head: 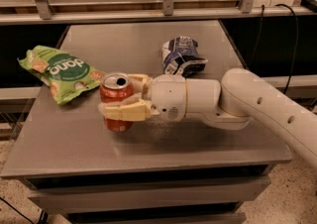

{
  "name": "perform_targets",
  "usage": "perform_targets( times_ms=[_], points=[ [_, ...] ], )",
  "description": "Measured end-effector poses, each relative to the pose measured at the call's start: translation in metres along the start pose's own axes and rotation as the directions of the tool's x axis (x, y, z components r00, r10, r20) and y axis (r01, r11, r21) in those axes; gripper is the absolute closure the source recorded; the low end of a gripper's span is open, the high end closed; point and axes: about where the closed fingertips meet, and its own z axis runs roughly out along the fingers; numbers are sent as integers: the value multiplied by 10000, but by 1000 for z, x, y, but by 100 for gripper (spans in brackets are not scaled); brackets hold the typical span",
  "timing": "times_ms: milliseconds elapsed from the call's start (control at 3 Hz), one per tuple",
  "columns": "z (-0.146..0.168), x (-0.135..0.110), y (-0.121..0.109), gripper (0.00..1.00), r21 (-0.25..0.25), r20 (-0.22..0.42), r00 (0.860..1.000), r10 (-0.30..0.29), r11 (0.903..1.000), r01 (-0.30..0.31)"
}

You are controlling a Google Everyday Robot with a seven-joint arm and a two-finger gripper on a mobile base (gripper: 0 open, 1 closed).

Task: Place coke can upright

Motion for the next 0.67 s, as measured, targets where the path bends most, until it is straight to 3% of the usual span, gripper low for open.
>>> perform_targets(
  times_ms=[333,667],
  points=[
    [3,-3,2,100,-225,-202,9979,-607,9979,603],
    [7,-4,4,100,-470,-1202,9844,-1284,9912,1235]
  ],
)
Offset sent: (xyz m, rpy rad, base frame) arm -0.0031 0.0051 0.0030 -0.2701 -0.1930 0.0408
